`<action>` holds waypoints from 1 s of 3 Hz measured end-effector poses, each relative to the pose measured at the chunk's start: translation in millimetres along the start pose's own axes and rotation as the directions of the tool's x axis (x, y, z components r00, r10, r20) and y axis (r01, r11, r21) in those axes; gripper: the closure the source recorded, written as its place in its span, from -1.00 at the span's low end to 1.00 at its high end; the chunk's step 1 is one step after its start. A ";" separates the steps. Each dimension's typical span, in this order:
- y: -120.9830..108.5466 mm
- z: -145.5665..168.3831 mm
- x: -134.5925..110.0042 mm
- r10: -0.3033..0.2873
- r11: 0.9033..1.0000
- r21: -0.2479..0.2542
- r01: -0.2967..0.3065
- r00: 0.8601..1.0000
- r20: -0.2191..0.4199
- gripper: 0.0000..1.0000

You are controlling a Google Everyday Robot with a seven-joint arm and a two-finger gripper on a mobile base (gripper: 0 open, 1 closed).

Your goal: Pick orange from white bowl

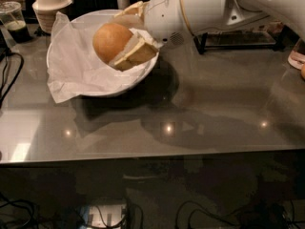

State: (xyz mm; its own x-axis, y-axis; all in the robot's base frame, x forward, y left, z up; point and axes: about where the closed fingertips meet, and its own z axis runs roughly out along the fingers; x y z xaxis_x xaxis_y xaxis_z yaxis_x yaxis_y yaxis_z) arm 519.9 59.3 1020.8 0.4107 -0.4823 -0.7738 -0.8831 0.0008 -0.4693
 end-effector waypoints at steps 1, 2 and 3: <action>26.4 -7.3 -6.2 -0.070 0.995 -0.066 0.069 0.998 -0.011 1.00; 46.1 -9.1 -2.7 -0.103 0.988 -0.119 0.102 0.995 0.005 1.00; 62.3 -6.8 4.2 -0.138 0.976 -0.164 0.143 0.990 0.037 1.00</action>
Offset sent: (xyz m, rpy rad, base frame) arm -0.0594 -0.0165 -0.0320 -0.0904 -0.0312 0.2025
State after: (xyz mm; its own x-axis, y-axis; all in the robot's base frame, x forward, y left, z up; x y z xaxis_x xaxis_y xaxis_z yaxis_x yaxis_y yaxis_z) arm 465.1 51.4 991.2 0.5371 -0.4448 -0.7167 -0.8406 -0.2114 -0.4987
